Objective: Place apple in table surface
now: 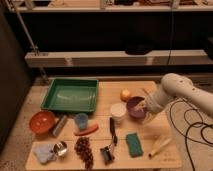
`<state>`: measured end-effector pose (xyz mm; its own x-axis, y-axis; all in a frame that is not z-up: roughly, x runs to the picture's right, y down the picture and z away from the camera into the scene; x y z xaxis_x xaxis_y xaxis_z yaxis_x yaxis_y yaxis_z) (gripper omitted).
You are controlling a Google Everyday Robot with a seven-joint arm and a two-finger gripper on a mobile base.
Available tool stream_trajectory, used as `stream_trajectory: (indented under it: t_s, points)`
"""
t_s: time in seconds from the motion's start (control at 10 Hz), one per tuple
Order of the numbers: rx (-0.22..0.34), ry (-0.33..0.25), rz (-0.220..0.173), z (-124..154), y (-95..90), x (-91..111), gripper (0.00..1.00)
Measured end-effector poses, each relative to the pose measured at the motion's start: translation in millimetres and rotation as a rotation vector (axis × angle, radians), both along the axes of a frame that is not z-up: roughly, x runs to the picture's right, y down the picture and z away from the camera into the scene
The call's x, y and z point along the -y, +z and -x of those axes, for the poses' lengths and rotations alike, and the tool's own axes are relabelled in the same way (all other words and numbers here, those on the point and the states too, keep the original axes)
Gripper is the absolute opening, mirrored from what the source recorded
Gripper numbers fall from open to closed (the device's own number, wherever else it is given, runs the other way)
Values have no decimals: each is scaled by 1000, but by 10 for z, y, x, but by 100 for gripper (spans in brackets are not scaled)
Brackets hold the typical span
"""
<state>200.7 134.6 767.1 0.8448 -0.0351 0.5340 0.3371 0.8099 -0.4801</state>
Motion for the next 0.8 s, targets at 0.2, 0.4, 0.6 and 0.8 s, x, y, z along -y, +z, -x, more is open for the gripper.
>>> stream_trajectory:
  t_s: [0.2,0.4,0.6,0.8]
  points:
    - [-10,6,-8,-28,19,9,54]
    - [-26,14,-22,-117,191,143,54]
    - [-23,-4,-37,-161,421,409,54]
    - [4,-20,-56,-181,732,784,54]
